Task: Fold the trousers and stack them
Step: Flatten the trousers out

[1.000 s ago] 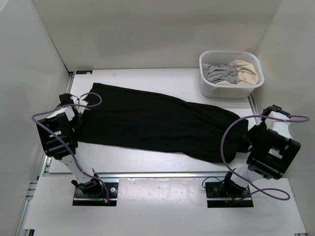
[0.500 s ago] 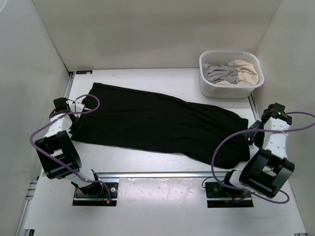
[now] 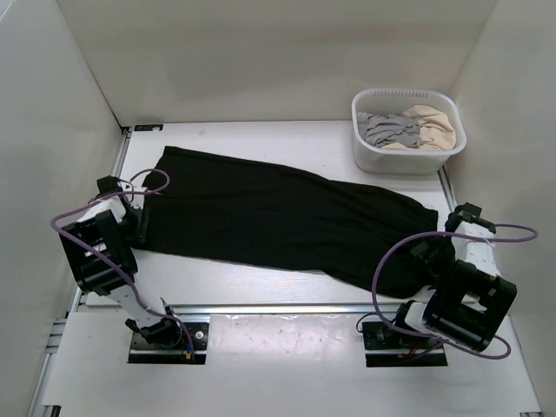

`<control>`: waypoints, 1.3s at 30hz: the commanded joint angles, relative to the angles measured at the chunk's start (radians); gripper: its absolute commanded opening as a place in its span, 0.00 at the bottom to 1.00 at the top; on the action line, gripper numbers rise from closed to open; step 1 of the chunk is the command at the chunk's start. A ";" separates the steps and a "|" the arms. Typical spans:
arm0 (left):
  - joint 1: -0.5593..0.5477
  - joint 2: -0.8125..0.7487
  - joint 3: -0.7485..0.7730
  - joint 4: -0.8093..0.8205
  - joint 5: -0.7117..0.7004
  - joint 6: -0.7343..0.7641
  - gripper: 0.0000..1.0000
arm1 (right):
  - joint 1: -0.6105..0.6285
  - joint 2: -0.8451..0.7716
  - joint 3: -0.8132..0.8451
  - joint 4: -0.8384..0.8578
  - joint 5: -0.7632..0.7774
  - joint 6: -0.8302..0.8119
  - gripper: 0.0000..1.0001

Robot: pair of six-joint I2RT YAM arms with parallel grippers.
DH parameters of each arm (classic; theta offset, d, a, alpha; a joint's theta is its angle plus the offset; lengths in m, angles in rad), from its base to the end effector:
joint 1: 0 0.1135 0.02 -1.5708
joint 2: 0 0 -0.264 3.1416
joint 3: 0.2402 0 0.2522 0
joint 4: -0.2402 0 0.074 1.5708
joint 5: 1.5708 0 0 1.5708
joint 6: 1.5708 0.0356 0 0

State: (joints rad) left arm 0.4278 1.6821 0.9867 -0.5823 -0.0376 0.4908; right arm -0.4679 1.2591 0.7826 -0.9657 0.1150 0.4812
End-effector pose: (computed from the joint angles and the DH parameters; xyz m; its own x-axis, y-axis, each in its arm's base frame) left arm 0.2792 0.1288 0.1601 -0.9683 0.0761 -0.2379 0.0362 0.9851 0.1679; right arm 0.1751 -0.0931 0.1973 -0.5712 0.8038 -0.1664 0.8185 0.5730 -0.0415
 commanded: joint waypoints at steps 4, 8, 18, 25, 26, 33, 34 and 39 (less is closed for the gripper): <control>0.002 0.013 -0.043 -0.004 0.019 0.003 0.28 | 0.017 0.068 -0.083 0.120 -0.055 0.079 0.73; 0.012 -0.031 -0.092 -0.004 -0.109 0.084 0.14 | 0.017 0.097 -0.111 0.130 -0.029 0.089 0.34; 0.192 -0.147 -0.152 -0.079 -0.292 0.345 0.14 | -0.075 -0.092 -0.060 -0.030 0.052 0.134 0.00; 0.192 -0.157 -0.163 -0.108 -0.327 0.347 0.49 | -0.084 -0.110 -0.083 -0.065 0.029 0.125 0.46; 0.192 -0.157 -0.151 -0.108 -0.328 0.347 0.55 | -0.084 -0.110 -0.083 -0.077 0.029 0.125 0.64; 0.155 -0.186 0.104 -0.185 -0.171 0.275 0.70 | -0.048 -0.130 0.141 -0.102 0.133 0.079 0.76; 0.134 -0.186 0.127 -0.197 -0.113 0.263 0.71 | -0.008 -0.115 0.173 -0.082 0.133 0.051 0.76; -0.058 -0.048 0.289 -0.197 -0.029 0.168 0.72 | 0.136 0.040 0.358 -0.033 0.166 0.013 0.76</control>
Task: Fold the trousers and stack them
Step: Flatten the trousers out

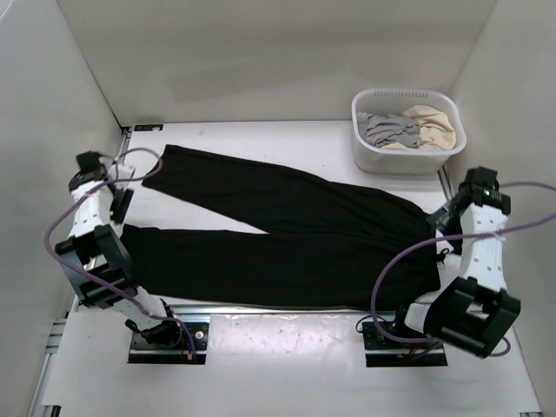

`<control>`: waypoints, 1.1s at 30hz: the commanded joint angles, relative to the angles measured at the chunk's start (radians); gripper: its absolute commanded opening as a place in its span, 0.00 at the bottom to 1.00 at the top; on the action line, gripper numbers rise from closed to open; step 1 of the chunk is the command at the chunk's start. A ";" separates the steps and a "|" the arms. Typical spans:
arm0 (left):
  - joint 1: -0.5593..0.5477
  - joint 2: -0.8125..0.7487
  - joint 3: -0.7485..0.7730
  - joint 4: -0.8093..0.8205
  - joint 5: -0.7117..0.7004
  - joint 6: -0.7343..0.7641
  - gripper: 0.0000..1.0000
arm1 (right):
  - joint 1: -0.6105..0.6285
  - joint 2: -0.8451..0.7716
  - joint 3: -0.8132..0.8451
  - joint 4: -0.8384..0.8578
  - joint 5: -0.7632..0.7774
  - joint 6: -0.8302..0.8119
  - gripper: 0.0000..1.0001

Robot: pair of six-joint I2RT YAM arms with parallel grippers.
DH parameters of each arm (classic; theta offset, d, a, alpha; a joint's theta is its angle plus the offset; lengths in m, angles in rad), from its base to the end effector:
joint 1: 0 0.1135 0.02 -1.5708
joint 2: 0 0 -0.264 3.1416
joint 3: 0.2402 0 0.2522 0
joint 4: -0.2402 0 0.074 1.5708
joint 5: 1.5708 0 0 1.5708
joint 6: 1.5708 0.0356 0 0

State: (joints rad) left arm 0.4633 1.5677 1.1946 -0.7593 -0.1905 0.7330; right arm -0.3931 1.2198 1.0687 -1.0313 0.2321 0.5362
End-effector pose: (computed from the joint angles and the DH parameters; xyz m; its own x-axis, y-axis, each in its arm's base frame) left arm 0.2791 0.1470 0.2454 -0.9437 0.2630 -0.2008 0.1624 0.8968 0.4114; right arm 0.2015 -0.0924 0.2833 -0.5034 0.7470 -0.4343 0.8264 0.5630 0.0105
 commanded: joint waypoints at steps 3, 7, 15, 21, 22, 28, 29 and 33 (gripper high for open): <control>-0.155 0.254 0.289 -0.020 0.171 -0.181 0.72 | 0.098 0.185 0.148 0.075 0.027 -0.042 0.76; -0.195 0.498 0.574 -0.020 0.149 -0.299 0.74 | 0.143 0.312 0.206 0.137 0.006 -0.042 0.76; -0.262 0.764 0.720 -0.020 -0.051 -0.313 0.75 | 0.166 0.541 0.349 0.158 0.026 -0.019 0.79; -0.244 0.735 0.510 0.047 -0.151 -0.278 0.74 | 0.166 0.679 0.442 0.168 0.046 0.008 0.79; -0.235 0.718 0.432 0.048 -0.152 -0.277 0.74 | 0.166 0.679 0.456 0.180 0.046 0.008 0.79; -0.174 0.522 0.121 0.098 -0.152 -0.254 0.72 | 0.175 0.739 0.476 0.201 0.046 -0.001 0.79; -0.173 0.506 0.100 0.107 -0.152 -0.238 0.72 | 0.175 0.748 0.476 0.214 0.046 -0.001 0.79; -0.173 0.460 0.149 0.107 -0.098 -0.239 0.74 | 0.184 0.773 0.485 0.234 0.046 0.037 0.79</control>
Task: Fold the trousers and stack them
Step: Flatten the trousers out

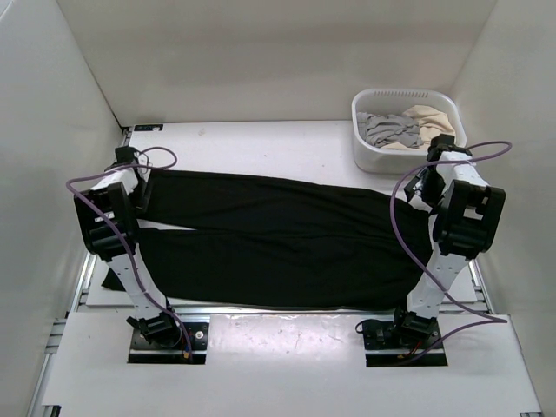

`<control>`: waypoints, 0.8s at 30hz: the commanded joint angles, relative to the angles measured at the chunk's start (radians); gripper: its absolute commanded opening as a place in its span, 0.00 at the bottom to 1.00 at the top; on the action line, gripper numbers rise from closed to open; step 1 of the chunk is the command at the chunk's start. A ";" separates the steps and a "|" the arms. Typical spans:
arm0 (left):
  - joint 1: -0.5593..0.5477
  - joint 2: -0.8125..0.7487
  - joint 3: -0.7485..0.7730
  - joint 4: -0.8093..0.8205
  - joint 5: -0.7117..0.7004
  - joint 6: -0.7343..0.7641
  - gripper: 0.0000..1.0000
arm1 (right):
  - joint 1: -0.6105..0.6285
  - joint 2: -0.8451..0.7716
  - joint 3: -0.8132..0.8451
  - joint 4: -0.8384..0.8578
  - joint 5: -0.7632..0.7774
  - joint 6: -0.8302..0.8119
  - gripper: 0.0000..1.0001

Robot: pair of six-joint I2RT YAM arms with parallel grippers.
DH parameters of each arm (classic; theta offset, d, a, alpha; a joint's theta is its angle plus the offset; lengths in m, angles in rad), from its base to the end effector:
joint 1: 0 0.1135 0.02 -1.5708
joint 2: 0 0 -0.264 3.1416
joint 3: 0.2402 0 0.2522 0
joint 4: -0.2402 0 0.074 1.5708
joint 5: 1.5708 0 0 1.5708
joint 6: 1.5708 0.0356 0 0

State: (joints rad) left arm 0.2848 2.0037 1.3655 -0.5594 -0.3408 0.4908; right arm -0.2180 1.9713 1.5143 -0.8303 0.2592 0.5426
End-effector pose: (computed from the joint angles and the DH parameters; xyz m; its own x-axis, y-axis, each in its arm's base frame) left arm 0.3829 0.1245 0.1553 -0.9681 0.1795 -0.1749 0.0845 0.8909 0.4463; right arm 0.3881 -0.0953 0.1983 -0.6586 0.6571 -0.3666 0.7230 0.6877 -0.0663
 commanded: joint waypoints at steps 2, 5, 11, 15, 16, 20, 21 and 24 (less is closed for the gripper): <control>0.005 0.024 0.077 -0.103 0.089 -0.008 0.78 | 0.042 0.047 0.049 0.045 0.009 0.042 0.79; 0.005 0.024 0.235 -0.114 0.152 -0.031 0.83 | 0.086 0.084 0.061 0.036 0.023 0.065 0.79; 0.005 0.193 0.582 -0.162 0.249 -0.064 0.96 | 0.106 0.138 0.087 0.011 0.063 0.106 0.72; -0.016 0.351 0.719 -0.186 0.295 -0.107 0.96 | 0.106 0.138 0.049 0.011 0.083 0.106 0.48; -0.016 0.369 0.733 -0.186 0.308 -0.107 0.96 | 0.106 0.127 0.049 0.011 0.083 0.106 0.43; -0.026 0.426 0.753 -0.186 0.425 -0.150 0.96 | 0.106 0.106 0.015 0.011 0.094 0.106 0.32; -0.026 0.440 0.777 -0.186 0.437 -0.165 0.96 | 0.106 0.095 0.004 0.011 0.104 0.106 0.29; -0.026 0.513 0.829 -0.186 0.396 -0.219 0.98 | 0.115 0.075 -0.005 0.011 0.104 0.106 0.18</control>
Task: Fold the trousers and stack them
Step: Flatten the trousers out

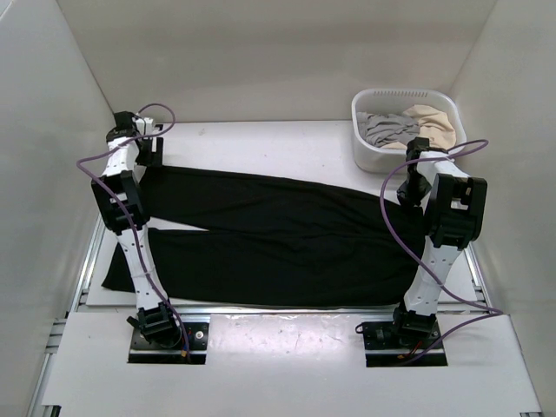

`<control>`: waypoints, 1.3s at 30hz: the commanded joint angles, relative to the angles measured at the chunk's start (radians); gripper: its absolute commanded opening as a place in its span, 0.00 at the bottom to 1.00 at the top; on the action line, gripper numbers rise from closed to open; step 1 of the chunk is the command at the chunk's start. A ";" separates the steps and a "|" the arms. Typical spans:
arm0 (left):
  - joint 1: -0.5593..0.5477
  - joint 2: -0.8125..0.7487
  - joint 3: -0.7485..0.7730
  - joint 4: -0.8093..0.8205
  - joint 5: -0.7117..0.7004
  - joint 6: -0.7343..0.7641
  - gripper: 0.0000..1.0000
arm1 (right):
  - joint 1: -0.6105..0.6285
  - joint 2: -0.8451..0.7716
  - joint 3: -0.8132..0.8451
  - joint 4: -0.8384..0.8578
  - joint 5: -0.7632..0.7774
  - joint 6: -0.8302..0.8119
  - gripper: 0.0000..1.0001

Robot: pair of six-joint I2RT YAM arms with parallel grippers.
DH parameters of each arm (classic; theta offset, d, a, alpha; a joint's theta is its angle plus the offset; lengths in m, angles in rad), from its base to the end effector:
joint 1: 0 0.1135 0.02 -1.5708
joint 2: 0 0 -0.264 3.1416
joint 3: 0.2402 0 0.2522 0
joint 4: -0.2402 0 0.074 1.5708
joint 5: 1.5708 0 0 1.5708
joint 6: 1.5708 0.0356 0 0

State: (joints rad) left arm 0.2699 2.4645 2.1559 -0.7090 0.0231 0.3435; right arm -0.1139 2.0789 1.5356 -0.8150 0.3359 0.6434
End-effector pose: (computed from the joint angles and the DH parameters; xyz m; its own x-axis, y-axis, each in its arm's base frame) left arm 0.5158 0.1418 0.1684 -0.8580 0.1120 -0.5013 0.0362 0.9867 0.1584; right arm 0.4078 -0.0585 0.1637 -0.6712 0.6469 -0.3620 0.7237 0.6775 -0.1313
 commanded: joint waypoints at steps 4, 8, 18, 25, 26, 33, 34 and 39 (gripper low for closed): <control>-0.011 0.105 0.084 -0.026 0.046 -0.090 1.00 | 0.011 -0.043 -0.026 -0.016 0.049 -0.004 0.14; -0.011 0.096 0.065 -0.026 0.078 -0.100 1.00 | 0.020 -0.052 -0.026 -0.016 0.049 -0.013 0.13; -0.058 0.023 0.116 0.052 -0.046 -0.088 1.00 | 0.020 -0.062 -0.017 -0.044 0.058 -0.013 0.12; -0.070 0.008 0.098 0.062 -0.031 -0.122 1.00 | 0.030 -0.051 0.014 -0.076 0.078 -0.033 0.10; -0.070 -0.002 0.098 0.072 -0.017 -0.151 1.00 | 0.030 -0.051 0.014 -0.076 0.078 -0.033 0.10; -0.080 -0.004 0.107 0.131 -0.092 -0.152 1.00 | 0.039 -0.042 0.023 -0.076 0.078 -0.033 0.10; -0.080 0.008 0.107 0.131 -0.107 -0.141 1.00 | 0.039 -0.031 0.023 -0.076 0.078 -0.033 0.10; -0.089 0.017 0.009 0.131 -0.120 -0.107 1.00 | 0.039 -0.031 0.032 -0.076 0.078 -0.042 0.10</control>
State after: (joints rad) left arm 0.1913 2.5267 2.2093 -0.5827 -0.0723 0.2195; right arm -0.0826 2.0674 1.5261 -0.8654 0.3904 0.6128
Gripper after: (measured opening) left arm 0.998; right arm 0.106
